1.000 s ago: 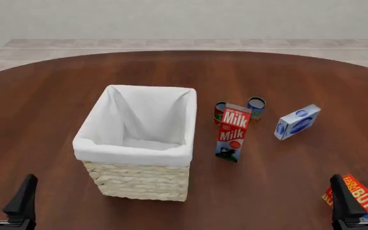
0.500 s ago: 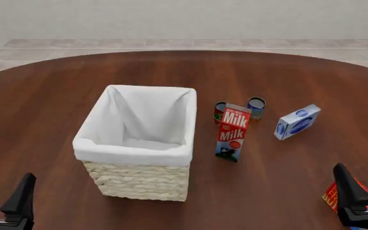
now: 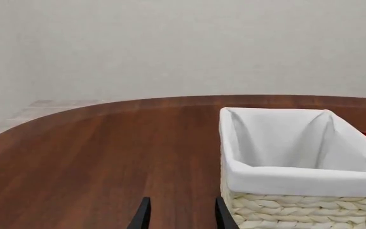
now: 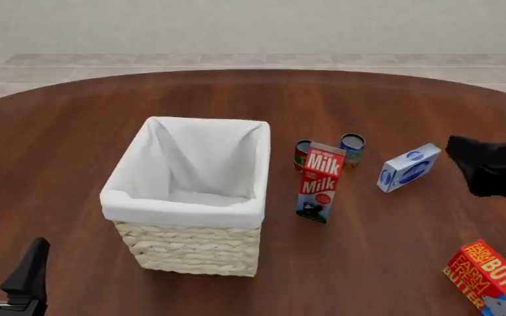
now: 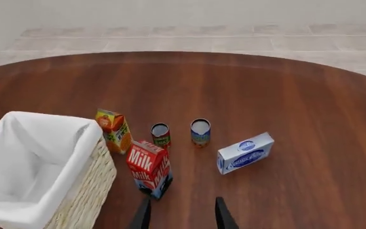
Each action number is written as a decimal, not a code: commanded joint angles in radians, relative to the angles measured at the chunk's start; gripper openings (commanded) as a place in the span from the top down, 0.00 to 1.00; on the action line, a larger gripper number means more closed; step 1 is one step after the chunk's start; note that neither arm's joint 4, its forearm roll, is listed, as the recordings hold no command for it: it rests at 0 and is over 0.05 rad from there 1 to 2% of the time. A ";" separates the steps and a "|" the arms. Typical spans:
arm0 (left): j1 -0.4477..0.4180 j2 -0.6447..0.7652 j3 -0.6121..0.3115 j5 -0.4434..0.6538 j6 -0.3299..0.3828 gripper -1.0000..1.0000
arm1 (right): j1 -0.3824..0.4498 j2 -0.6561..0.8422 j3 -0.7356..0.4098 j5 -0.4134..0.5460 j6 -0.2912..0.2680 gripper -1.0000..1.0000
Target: Pick up the tomato sauce, and put it in the basket.
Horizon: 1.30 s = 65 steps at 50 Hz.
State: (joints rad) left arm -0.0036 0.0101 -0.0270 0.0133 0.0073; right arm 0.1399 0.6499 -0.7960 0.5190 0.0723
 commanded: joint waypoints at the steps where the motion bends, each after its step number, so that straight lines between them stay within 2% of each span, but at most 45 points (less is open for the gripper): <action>1: 0.003 0.004 -0.001 -0.003 0.000 0.00 | 0.055 0.227 -0.309 0.222 0.011 0.00; 5: 0.003 -0.005 0.002 0.003 0.000 0.00 | 0.068 0.286 -0.396 0.277 0.020 0.00; 12: 0.003 -0.006 0.004 0.003 0.000 0.00 | 0.073 0.404 -0.562 0.374 0.001 0.00; 18: 0.002 0.007 -0.020 0.012 0.002 0.00 | 0.076 0.469 -0.641 0.421 0.001 0.00; 20: 0.002 -0.005 0.006 -0.001 0.001 0.00 | 0.074 0.507 -0.694 0.452 -0.005 0.00; 24: 0.002 0.005 -0.005 0.000 0.001 0.00 | 0.057 0.555 -0.770 0.489 -0.014 0.00; 31: 0.002 0.009 -0.014 0.004 0.001 0.00 | 0.026 0.645 -0.812 0.535 -0.024 0.00; 34: 0.002 -0.003 0.011 -0.008 0.001 0.00 | 0.043 0.677 -0.823 0.558 -0.007 0.00; 36: 0.002 0.010 -0.009 -0.002 0.002 0.00 | 0.048 0.698 -0.851 0.570 -0.003 0.00; 45: 0.002 0.001 0.014 -0.016 0.001 0.00 | 0.077 0.842 -1.025 0.655 0.027 0.00; 48: 0.002 0.003 0.014 -0.018 0.001 0.00 | 0.091 0.887 -1.083 0.682 0.050 0.00; 50: 0.002 0.003 0.014 -0.017 0.001 0.00 | 0.112 0.918 -1.121 0.696 0.089 0.00; 57: 0.002 0.002 0.014 -0.017 0.002 0.00 | 0.128 0.985 -1.169 0.700 0.106 0.00; 62: 0.002 0.014 -0.007 -0.007 0.002 0.00 | 0.130 1.043 -1.218 0.700 0.090 0.00; 65: 0.002 0.001 0.012 -0.013 0.001 0.00 | 0.137 1.072 -1.237 0.694 0.094 0.00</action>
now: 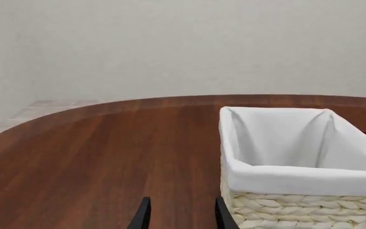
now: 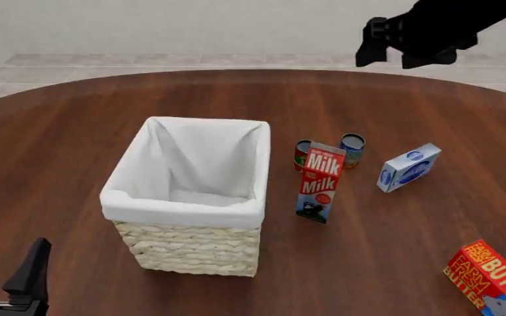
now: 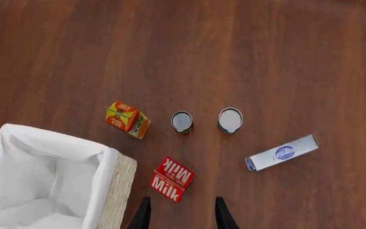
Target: Pick up the tomato sauce, and put it in the basket.
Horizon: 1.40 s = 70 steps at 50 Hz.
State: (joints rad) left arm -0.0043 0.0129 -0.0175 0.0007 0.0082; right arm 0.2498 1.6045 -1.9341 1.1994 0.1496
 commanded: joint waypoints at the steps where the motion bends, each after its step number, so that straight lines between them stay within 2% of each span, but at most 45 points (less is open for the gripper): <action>1: 0.003 0.009 -0.017 0.008 0.001 0.00 | 0.022 0.128 -0.093 -0.001 0.009 0.00; 3: 0.003 -0.003 0.000 0.003 0.001 0.00 | 0.020 0.134 -0.069 -0.022 0.003 0.00; 8: 0.003 0.011 -0.030 0.019 0.001 0.00 | 0.002 0.166 -0.055 -0.051 -0.019 0.00; 10: 0.003 -0.004 -0.005 0.009 0.001 0.00 | 0.004 0.181 -0.074 -0.051 -0.013 0.00; 14: 0.003 0.007 -0.033 0.025 0.001 0.00 | 0.007 0.207 -0.068 -0.077 -0.013 0.00; 16: 0.003 -0.007 -0.006 0.013 0.001 0.00 | 0.012 0.215 -0.054 -0.094 -0.012 0.00; 20: 0.003 0.007 -0.030 0.022 0.001 0.00 | 0.014 0.236 -0.041 -0.118 -0.013 0.00; 23: 0.003 -0.008 -0.007 0.015 0.001 0.00 | 0.015 0.254 -0.031 -0.134 -0.015 0.00; 29: 0.003 -0.001 -0.019 0.019 0.001 0.00 | 0.027 0.278 -0.035 -0.146 -0.011 0.00; 39: 0.003 -0.004 -0.010 0.013 0.000 0.00 | 0.054 0.314 0.026 -0.229 0.007 0.00; 53: 0.003 -0.004 -0.010 0.013 0.001 0.00 | 0.061 0.352 0.029 -0.263 0.005 0.00; 61: 0.003 0.003 -0.010 0.008 0.001 0.00 | 0.076 0.357 0.086 -0.313 0.014 0.00; 70: 0.003 0.003 -0.010 0.008 0.000 0.00 | 0.073 0.375 0.092 -0.330 0.007 0.00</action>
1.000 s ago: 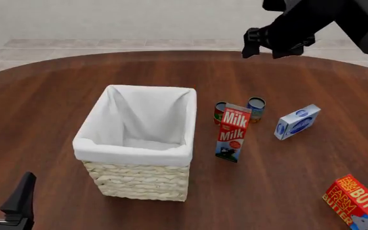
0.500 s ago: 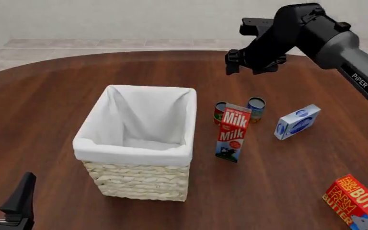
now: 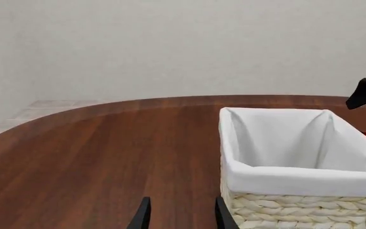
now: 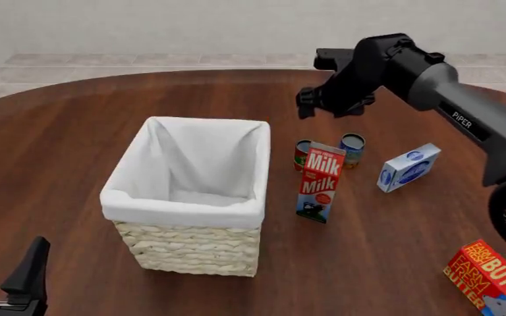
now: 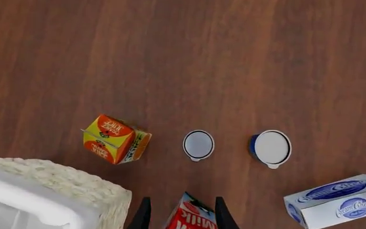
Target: Pick up the tomato sauce, and put it in the basket.
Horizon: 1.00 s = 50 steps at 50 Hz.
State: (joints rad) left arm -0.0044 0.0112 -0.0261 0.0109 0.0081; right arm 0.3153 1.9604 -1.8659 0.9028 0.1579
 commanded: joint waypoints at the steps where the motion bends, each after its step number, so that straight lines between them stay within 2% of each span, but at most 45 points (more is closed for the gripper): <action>1: 0.003 -0.002 -0.001 0.003 0.000 0.00 | 0.008 0.023 0.020 -0.034 -0.002 0.00; 13: 0.003 -0.002 -0.001 0.003 0.001 0.00 | -0.012 0.062 -0.001 -0.049 -0.033 0.00; 19: 0.003 -0.002 -0.001 0.003 0.001 0.00 | -0.012 0.086 -0.048 -0.038 -0.035 0.00; 50: 0.003 0.004 -0.002 -0.003 0.001 0.00 | -0.019 0.212 -0.123 -0.051 -0.036 0.00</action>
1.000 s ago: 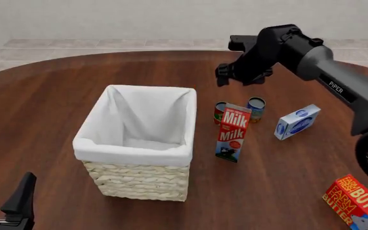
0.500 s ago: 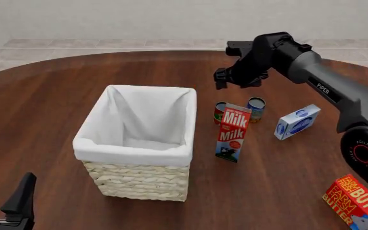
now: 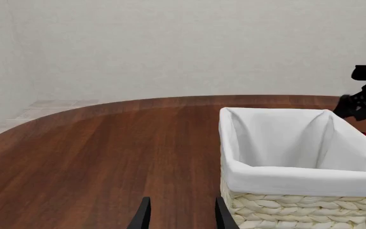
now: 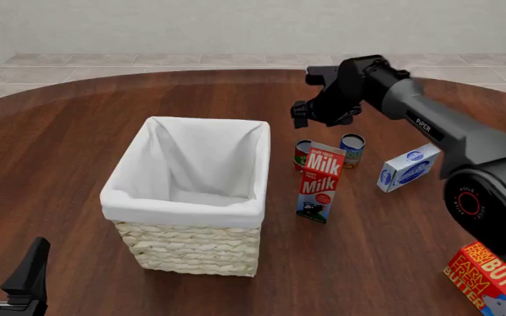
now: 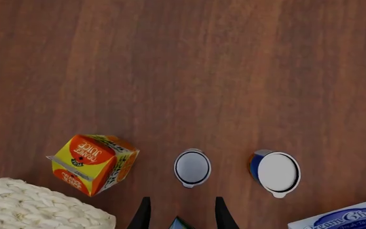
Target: Pick up the tomato sauce, and put it in the basket.
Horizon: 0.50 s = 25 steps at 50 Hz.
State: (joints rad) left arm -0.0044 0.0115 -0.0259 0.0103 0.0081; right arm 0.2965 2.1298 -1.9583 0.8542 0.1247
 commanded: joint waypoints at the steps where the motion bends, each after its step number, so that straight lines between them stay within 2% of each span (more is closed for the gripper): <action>1: 0.002 -0.002 -0.001 0.004 0.001 0.00 | -0.001 0.047 -0.037 0.000 -0.004 0.00; 25: 0.003 -0.003 -0.001 0.004 0.001 0.00 | -0.018 0.128 -0.096 0.000 -0.011 0.00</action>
State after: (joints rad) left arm -0.0044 0.0110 -0.0258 0.0108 0.0081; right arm 0.2800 2.2298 -2.0388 0.8587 0.1142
